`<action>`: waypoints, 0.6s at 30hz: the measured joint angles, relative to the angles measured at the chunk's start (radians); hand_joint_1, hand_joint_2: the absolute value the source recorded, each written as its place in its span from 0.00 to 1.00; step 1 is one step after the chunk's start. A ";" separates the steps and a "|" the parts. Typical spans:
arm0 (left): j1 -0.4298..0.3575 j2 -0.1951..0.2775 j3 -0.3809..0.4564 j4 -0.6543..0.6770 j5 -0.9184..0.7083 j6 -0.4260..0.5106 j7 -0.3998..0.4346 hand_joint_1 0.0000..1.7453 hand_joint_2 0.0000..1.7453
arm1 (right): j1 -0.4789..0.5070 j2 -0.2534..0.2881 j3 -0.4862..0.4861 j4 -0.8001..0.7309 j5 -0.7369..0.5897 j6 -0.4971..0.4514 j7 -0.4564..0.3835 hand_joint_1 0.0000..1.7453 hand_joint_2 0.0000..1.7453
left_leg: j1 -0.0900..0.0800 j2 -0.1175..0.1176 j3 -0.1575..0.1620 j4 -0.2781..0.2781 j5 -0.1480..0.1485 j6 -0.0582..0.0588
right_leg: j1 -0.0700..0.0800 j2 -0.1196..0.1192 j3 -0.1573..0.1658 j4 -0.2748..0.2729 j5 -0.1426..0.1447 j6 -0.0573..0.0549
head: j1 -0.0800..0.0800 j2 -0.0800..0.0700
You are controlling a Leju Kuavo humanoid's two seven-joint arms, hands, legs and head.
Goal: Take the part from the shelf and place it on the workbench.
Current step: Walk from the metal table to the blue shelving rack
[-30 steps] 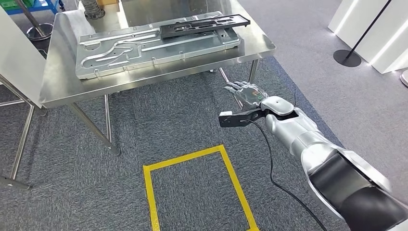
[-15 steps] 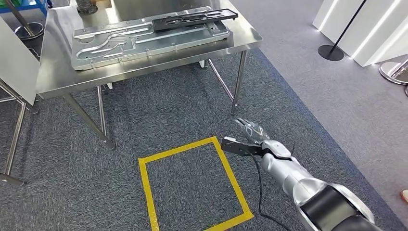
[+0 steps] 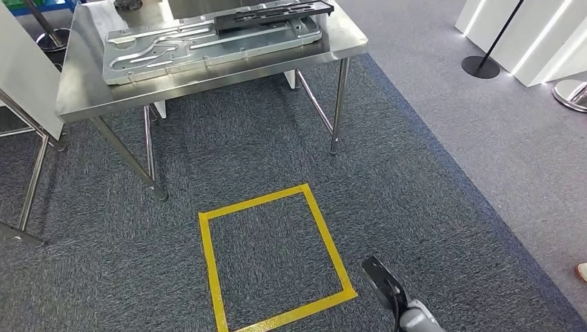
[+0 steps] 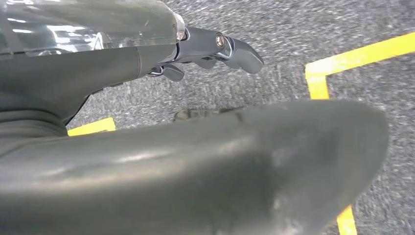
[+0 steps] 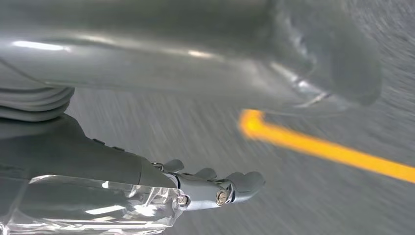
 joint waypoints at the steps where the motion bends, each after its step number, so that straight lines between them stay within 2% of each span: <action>1: -0.005 0.000 -0.004 0.000 -0.003 0.001 0.001 0.00 0.00 | 0.031 0.001 -0.040 0.003 -0.048 0.024 0.011 0.00 0.00 | -0.011 0.000 0.061 -0.082 0.004 0.016 | 0.003 -0.002 -0.006 0.000 0.008 0.001 | 0.000 0.000; 2: -0.011 -0.001 -0.008 -0.001 -0.006 0.003 0.003 0.00 0.00 | 0.060 0.002 -0.079 0.005 -0.092 0.041 0.021 0.00 0.00 | -0.019 0.000 0.114 -0.161 -0.006 0.028 | 0.003 -0.006 -0.010 0.000 0.017 0.004 | 0.000 0.000; 3: -0.016 -0.002 -0.012 -0.001 -0.007 0.004 0.004 0.00 0.00 | 0.087 0.003 -0.118 0.008 -0.131 0.054 0.031 0.00 0.00 | -0.026 -0.001 0.150 -0.220 -0.020 0.036 | 0.001 -0.010 -0.012 -0.002 0.027 0.008 | 0.000 0.000; 4: -0.019 -0.003 -0.016 -0.001 -0.009 0.005 0.005 0.00 0.00 | 0.111 0.003 -0.155 0.013 -0.161 0.063 0.041 0.00 0.00 | -0.030 -0.002 0.168 -0.256 -0.028 0.039 | 0.000 -0.014 -0.012 -0.006 0.038 0.013 | 0.000 0.000; 5: -0.020 -0.006 -0.018 -0.001 -0.010 0.005 0.006 0.00 0.00 | 0.132 0.003 -0.186 0.017 -0.180 0.069 0.050 0.00 0.00 | -0.029 -0.004 0.168 -0.269 -0.022 0.039 | -0.002 -0.016 -0.013 -0.011 0.049 0.018 | 0.000 0.000; 6: -0.020 -0.008 -0.019 -0.001 -0.012 0.006 0.008 0.00 0.00 | 0.148 0.003 -0.213 0.023 -0.194 0.073 0.059 0.00 0.00 | -0.029 -0.005 0.161 -0.274 -0.008 0.042 | -0.005 -0.014 -0.015 -0.013 0.049 0.023 | 0.000 0.000; 7: -0.019 -0.010 -0.019 -0.001 -0.014 0.007 0.009 0.00 0.00 | 0.163 0.005 -0.236 0.027 -0.203 0.075 0.068 0.00 0.00 | -0.027 -0.005 0.152 -0.279 0.007 0.047 | -0.006 -0.008 -0.021 -0.003 0.028 0.028 | 0.000 0.000; 8: -0.018 -0.012 -0.020 -0.001 -0.014 0.008 0.010 0.00 0.00 | 0.176 0.006 -0.257 0.031 -0.212 0.076 0.077 0.00 0.00 | -0.025 -0.005 0.138 -0.283 0.022 0.050 | -0.007 -0.001 -0.032 0.027 -0.014 0.032 | 0.000 0.000; 10: -0.018 -0.015 -0.021 -0.001 -0.014 0.015 0.009 0.00 0.00 | 0.195 0.012 -0.292 0.038 -0.230 0.077 0.098 0.00 0.00 | -0.024 -0.005 0.106 -0.281 0.046 0.054 | -0.014 0.009 -0.060 0.143 -0.122 0.041 | 0.000 0.000; 11: -0.017 -0.016 -0.022 -0.001 -0.014 0.019 0.007 0.00 0.00 | 0.203 0.017 -0.306 0.041 -0.238 0.076 0.106 0.00 0.00 | -0.024 -0.005 0.089 -0.279 0.058 0.052 | -0.017 0.011 -0.072 0.212 -0.149 0.046 | 0.000 0.000; 12: -0.016 -0.018 -0.023 -0.001 -0.014 0.021 0.006 0.00 0.00 | 0.208 0.022 -0.320 0.044 -0.245 0.075 0.114 0.00 0.00 | -0.023 -0.004 0.072 -0.276 0.069 0.049 | -0.021 0.011 -0.076 0.267 -0.145 0.050 | 0.000 0.000; 13: -0.015 -0.018 -0.024 -0.001 -0.014 0.023 0.005 0.00 0.00 | 0.213 0.027 -0.331 0.047 -0.248 0.072 0.123 0.00 0.00 | -0.022 -0.003 0.055 -0.271 0.079 0.046 | -0.026 0.011 -0.069 0.297 -0.117 0.055 | 0.000 0.000; 14: -0.015 -0.019 -0.025 -0.001 -0.014 0.026 0.004 0.00 0.00 | 0.217 0.033 -0.340 0.049 -0.248 0.069 0.132 0.00 0.00 | -0.019 -0.002 0.037 -0.263 0.087 0.041 | -0.031 0.011 -0.046 0.292 -0.082 0.060 | 0.000 0.000; 15: -0.014 -0.020 -0.026 -0.001 -0.015 0.030 0.004 0.00 0.00 | 0.220 0.039 -0.347 0.051 -0.245 0.066 0.141 0.00 0.25 | -0.017 -0.001 0.019 -0.251 0.093 0.035 | -0.037 0.011 -0.004 0.250 -0.059 0.065 | 0.000 0.000; 16: -0.014 -0.020 -0.027 -0.001 -0.016 0.038 0.005 0.00 0.25 | 0.222 0.045 -0.352 0.052 -0.241 0.062 0.151 0.00 0.50 | -0.016 -0.001 0.003 -0.237 0.096 0.029 | -0.041 0.011 0.054 0.180 -0.061 0.069 | 0.000 0.000; 17: -0.014 -0.020 -0.029 -0.001 -0.019 0.048 0.006 0.00 0.50 | 0.222 0.051 -0.356 0.053 -0.236 0.056 0.159 0.00 0.75 | -0.015 -0.002 -0.012 -0.222 0.098 0.022 | -0.042 0.012 0.108 0.103 -0.084 0.067 | 0.000 0.000; 18: -0.015 -0.021 -0.033 -0.001 -0.022 0.060 0.007 0.00 0.75 | 0.223 0.055 -0.359 0.054 -0.229 0.050 0.165 0.00 1.00 | -0.016 -0.001 -0.024 -0.208 0.100 0.015 | -0.041 0.013 0.147 0.043 -0.113 0.060 | 0.000 0.000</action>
